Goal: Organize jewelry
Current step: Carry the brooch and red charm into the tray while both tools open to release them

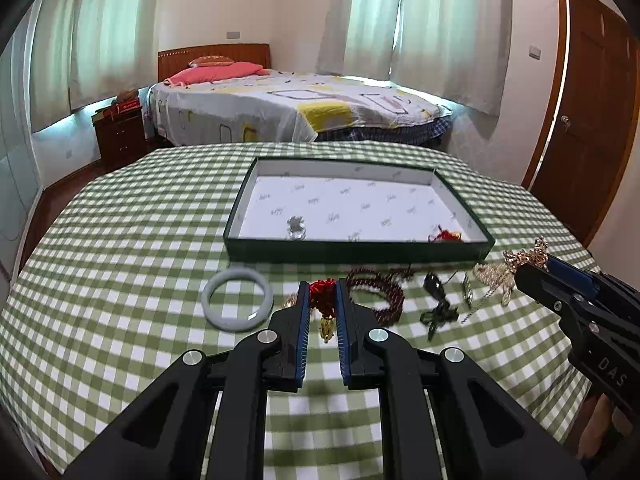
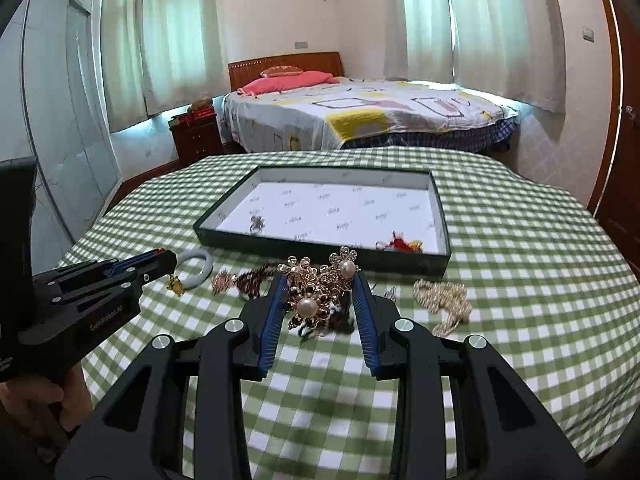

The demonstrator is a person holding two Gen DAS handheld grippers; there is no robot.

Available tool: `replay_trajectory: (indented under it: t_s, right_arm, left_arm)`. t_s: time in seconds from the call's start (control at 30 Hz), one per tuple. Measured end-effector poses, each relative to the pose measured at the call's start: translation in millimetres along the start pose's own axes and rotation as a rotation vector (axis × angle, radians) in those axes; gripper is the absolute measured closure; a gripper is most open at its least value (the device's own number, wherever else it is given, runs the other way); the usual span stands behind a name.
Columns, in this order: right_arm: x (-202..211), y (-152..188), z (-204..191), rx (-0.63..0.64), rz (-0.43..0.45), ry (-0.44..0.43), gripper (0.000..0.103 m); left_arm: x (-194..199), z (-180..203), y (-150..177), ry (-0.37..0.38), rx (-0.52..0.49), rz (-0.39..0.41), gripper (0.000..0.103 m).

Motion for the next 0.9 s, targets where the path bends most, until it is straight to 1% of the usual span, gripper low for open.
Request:
replay_trajectory:
  t_s: [0.3, 0.43, 0.7, 0.77, 0.9]
  right_arm:
    - [-24.9, -36.6, 14.1, -0.018, 0.028, 0.003, 0.07]
    - [-40.2, -60.1, 19.7, -0.024, 0.054, -0.003, 0.07]
    - [-66.2, -108.0, 26.8, -0.03, 0.118, -0.008, 0.07]
    - [-77.8, -113.0, 30.2, -0.031, 0.116, -0.005, 0.07]
    - [-110.7, -97.5, 38.0, -0.055, 0.052, -0.004, 0.07]
  left_arm:
    - [-11.7, 5.0, -31.0, 0.021, -0.006, 0.036, 0.09]
    - [-22.3, 7.3, -52.9, 0.032, -0.005, 0.06, 0.09]
    - [-48.9, 16.6, -116.4, 0.046, -0.025, 0.153, 0.09]
    - [-61.1, 18.4, -120.4, 0.046, -0.027, 0.149, 0.09]
    - [-100.3, 17.8, -108.2, 0.046, -0.019, 0.077, 0.09]
Point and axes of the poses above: each gripper's, at about its wrist camera, not at the fingertips, and x roughly against the way its jaws point, z to its right, y to its underside, the point moved 10 cm from there along -x, roughly the way its jaws point, and after that the axes turned 4 degrees about z, right-handed, at the moved point
